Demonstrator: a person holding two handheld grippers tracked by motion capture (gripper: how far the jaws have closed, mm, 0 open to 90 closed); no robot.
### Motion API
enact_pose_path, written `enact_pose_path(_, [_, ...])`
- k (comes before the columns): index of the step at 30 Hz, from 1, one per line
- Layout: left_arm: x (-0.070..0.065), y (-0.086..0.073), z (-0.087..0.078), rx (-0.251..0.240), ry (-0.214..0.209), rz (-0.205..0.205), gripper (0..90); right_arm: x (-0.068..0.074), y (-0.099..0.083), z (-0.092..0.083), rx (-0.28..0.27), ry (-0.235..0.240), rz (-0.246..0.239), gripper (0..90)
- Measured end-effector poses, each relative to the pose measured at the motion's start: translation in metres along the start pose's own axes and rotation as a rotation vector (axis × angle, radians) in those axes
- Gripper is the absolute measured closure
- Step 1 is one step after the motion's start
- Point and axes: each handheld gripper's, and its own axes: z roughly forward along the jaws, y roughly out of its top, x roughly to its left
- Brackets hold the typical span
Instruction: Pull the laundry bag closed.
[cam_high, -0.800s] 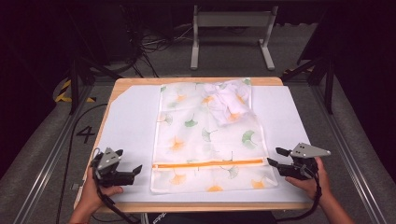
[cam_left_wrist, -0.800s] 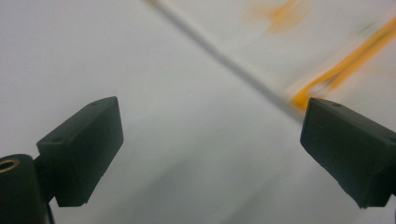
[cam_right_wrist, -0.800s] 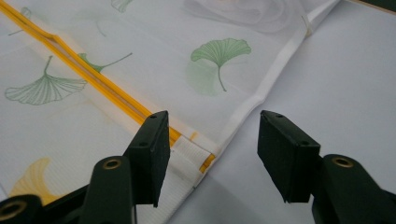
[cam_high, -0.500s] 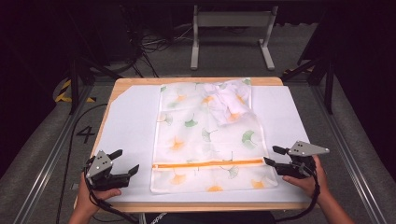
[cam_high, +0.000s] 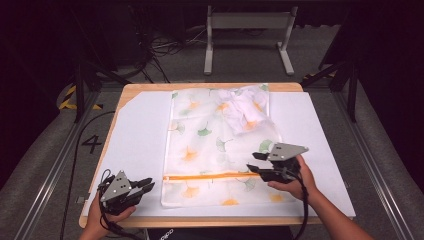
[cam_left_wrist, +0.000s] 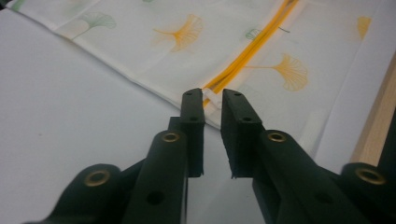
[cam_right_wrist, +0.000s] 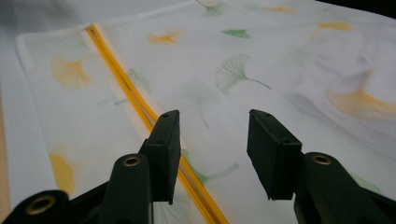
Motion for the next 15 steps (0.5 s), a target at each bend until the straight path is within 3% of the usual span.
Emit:
enact_pose_path(4, [-0.003, 0.003, 0.008, 0.020, -0.033, 0.020, 84.8, 0.018, 0.026, 0.032, 0.026, 0.078, -0.050, 60.1])
enact_pose_path(8, [-0.011, 0.007, 0.019, 0.061, -0.073, 0.067, 87.1, 0.036, 0.047, 0.065, 0.056, 0.138, -0.081, 64.9])
enact_pose_path(11, [-0.013, 0.006, 0.025, 0.083, -0.090, 0.074, 87.3, 0.044, 0.056, 0.080, 0.065, 0.159, -0.080, 64.5])
enact_pose_path(15, [-0.015, 0.004, 0.032, 0.118, -0.100, 0.088, 87.3, 0.064, 0.076, 0.116, 0.076, 0.222, -0.075, 61.9])
